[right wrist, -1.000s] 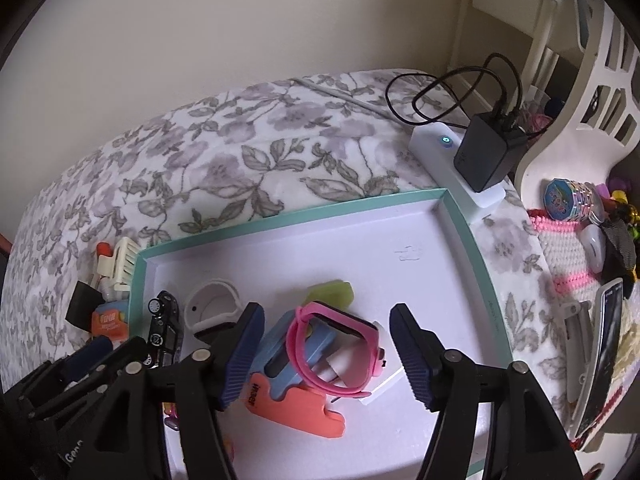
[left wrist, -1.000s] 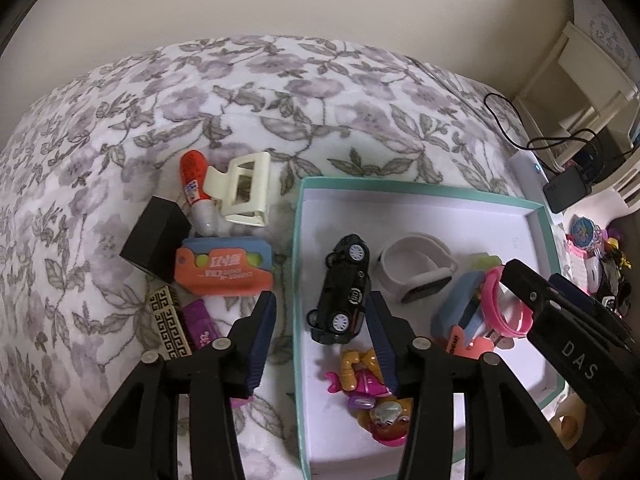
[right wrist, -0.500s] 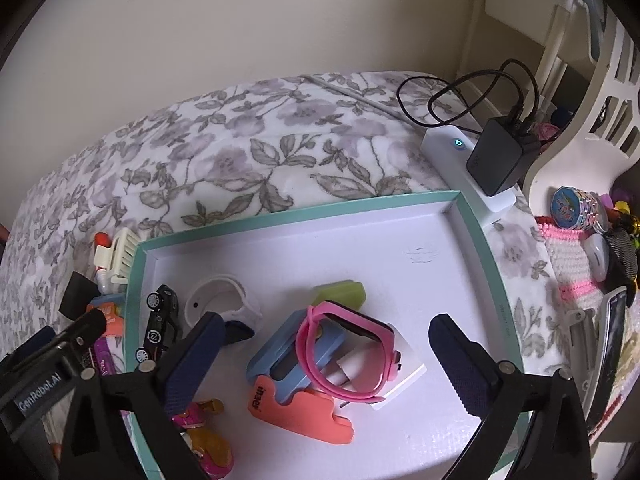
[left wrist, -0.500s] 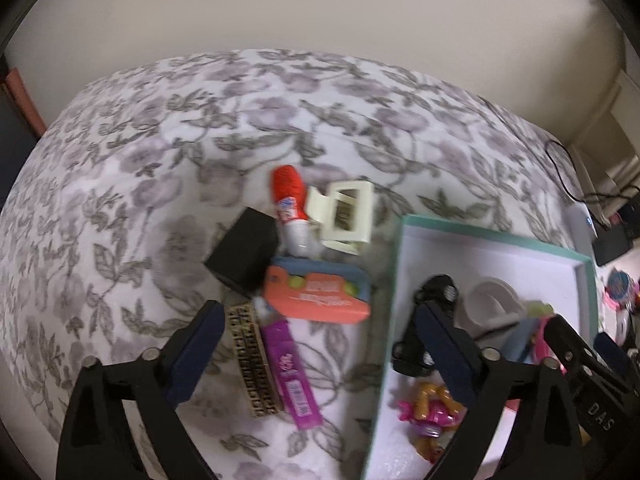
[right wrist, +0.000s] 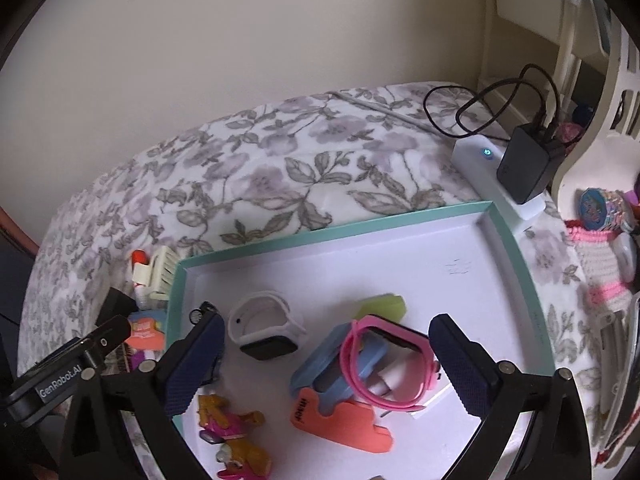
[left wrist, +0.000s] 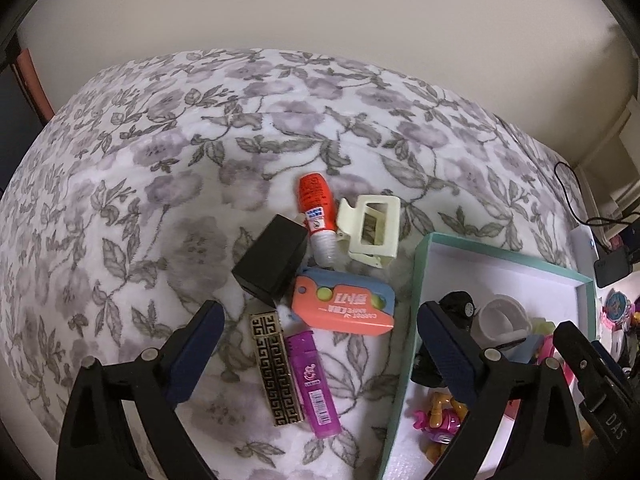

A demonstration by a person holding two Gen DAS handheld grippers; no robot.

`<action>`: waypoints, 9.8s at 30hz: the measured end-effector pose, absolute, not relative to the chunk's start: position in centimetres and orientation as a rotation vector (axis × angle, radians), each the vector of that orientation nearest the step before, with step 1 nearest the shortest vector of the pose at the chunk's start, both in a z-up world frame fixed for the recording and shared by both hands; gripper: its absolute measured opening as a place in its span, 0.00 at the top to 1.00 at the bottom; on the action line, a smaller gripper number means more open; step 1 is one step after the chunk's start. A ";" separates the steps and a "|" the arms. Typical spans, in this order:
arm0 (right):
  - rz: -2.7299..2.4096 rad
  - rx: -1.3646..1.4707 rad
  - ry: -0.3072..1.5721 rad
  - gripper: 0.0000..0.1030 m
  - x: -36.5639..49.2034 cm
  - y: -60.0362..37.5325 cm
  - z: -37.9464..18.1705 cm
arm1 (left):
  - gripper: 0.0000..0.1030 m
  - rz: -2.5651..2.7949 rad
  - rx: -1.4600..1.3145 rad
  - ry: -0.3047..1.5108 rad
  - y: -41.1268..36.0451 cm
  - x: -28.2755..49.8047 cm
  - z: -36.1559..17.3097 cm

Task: Organize rigid objects
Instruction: 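Move both tools back from the tray to the pile of items, then grasp the gold-patterned comb with the left tool, then grasp the purple glue stick with the right tool while the left tool holds the comb, then carry the comb with the left tool while the right tool carries the glue stick over the tray, then open the left tool to drop the comb while the right tool releases the glue stick into the tray, then move both tools back from the tray to the pile of items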

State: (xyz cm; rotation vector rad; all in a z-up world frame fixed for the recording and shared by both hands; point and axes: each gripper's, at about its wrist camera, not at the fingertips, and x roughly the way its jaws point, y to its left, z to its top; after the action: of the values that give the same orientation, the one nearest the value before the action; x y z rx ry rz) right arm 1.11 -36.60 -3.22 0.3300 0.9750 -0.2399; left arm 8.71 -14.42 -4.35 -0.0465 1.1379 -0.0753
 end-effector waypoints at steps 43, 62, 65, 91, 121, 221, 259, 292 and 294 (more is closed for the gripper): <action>0.012 0.226 0.989 0.00 4.9 -21.1 -4.2 | 0.05 0.026 -0.230 1.172 0.2 11.4 -4.4; -0.087 0.117 1.058 0.00 3.5 -23.3 -4.2 | 0.05 -0.081 -0.185 1.347 -4.9 10.6 -8.0; -0.101 0.144 1.072 0.00 3.5 -24.0 -4.3 | 0.05 -0.082 -0.159 1.359 -5.5 10.6 -8.4; -0.152 0.228 1.101 0.00 3.2 -26.4 -4.3 | 0.57 -0.214 -0.035 1.372 -13.0 8.0 -8.3; 0.043 0.086 1.105 0.27 3.4 -19.9 -5.0 | 0.79 -0.081 -0.220 1.384 -3.5 9.3 -8.6; -0.217 0.287 1.087 0.88 -2.4 -35.6 -1.4 | 0.79 -0.472 0.017 1.210 -22.7 4.1 -3.5; -0.253 0.273 1.102 0.79 -1.9 -35.5 -1.7 | 0.64 -0.396 0.006 1.192 -21.4 5.1 -3.4; -0.195 0.271 0.993 0.00 -1.2 -34.3 -1.3 | 0.02 -0.136 -0.056 1.120 -14.9 7.8 -3.2; -0.178 0.266 0.981 0.00 -1.0 -33.9 -1.2 | 0.02 -0.126 -0.075 1.122 -14.2 8.1 -3.3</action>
State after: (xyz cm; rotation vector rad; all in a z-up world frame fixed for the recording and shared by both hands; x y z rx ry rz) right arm -1.03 -33.88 -1.15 0.2658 0.9809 -0.1783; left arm 8.06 -14.19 -3.28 -0.0749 1.1217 -0.1264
